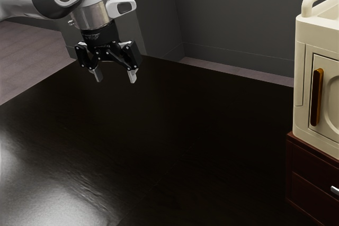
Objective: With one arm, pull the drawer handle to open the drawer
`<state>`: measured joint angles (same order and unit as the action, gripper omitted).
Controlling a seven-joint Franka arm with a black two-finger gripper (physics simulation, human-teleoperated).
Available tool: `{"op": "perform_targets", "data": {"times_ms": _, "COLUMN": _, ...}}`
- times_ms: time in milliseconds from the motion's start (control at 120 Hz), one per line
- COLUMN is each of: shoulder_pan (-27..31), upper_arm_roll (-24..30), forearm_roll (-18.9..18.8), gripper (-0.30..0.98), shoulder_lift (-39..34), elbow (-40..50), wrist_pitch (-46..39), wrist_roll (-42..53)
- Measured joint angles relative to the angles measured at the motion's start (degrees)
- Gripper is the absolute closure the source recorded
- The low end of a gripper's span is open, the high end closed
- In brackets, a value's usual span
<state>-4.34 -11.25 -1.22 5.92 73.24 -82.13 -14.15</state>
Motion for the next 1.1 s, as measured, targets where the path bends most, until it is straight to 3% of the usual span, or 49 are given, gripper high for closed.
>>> {"op": "perform_targets", "data": {"times_ms": 183, "shoulder_pan": 0.4, "upper_arm_roll": -0.8, "forearm_roll": 1.6, "gripper": 0.00, "shoulder_lift": -0.3, "elbow": -0.3, "wrist_pitch": 0.2, "wrist_roll": 0.0}}
{"op": "perform_targets", "data": {"times_ms": 342, "shoulder_pan": 1.0, "upper_arm_roll": -0.5, "forearm_roll": 2.7, "gripper": 0.00, "shoulder_lift": -5.5, "elbow": -7.3, "wrist_pitch": 4.8, "wrist_roll": -2.0}}
{"op": "perform_targets", "data": {"times_ms": 492, "shoulder_pan": 7.0, "upper_arm_roll": 7.3, "forearm_roll": 2.2, "gripper": 0.00, "shoulder_lift": -9.8, "elbow": -8.2, "wrist_pitch": 12.2, "wrist_roll": -10.2}}
{"op": "perform_targets", "data": {"times_ms": 608, "shoulder_pan": 0.3, "upper_arm_roll": 10.9, "forearm_roll": 3.9, "gripper": 0.00, "shoulder_lift": -14.0, "elbow": -7.8, "wrist_pitch": 16.5, "wrist_roll": -17.4}}
{"op": "perform_targets", "data": {"times_ms": 742, "shoulder_pan": 0.5, "upper_arm_roll": 11.3, "forearm_roll": 7.5, "gripper": 0.00, "shoulder_lift": -15.5, "elbow": -7.2, "wrist_pitch": 19.2, "wrist_roll": -26.2}}
{"op": "perform_targets", "data": {"times_ms": 817, "shoulder_pan": 0.4, "upper_arm_roll": 12.7, "forearm_roll": 6.5, "gripper": 0.00, "shoulder_lift": -15.4, "elbow": -6.6, "wrist_pitch": 20.0, "wrist_roll": -28.6}}
{"op": "perform_targets", "data": {"times_ms": 933, "shoulder_pan": 0.5, "upper_arm_roll": 12.6, "forearm_roll": 8.8, "gripper": 0.00, "shoulder_lift": -14.9, "elbow": -2.8, "wrist_pitch": 22.4, "wrist_roll": -26.5}}
{"op": "perform_targets", "data": {"times_ms": 1100, "shoulder_pan": 0.3, "upper_arm_roll": 9.8, "forearm_roll": 9.8, "gripper": 0.00, "shoulder_lift": -9.7, "elbow": 0.9, "wrist_pitch": 21.5, "wrist_roll": -10.5}}
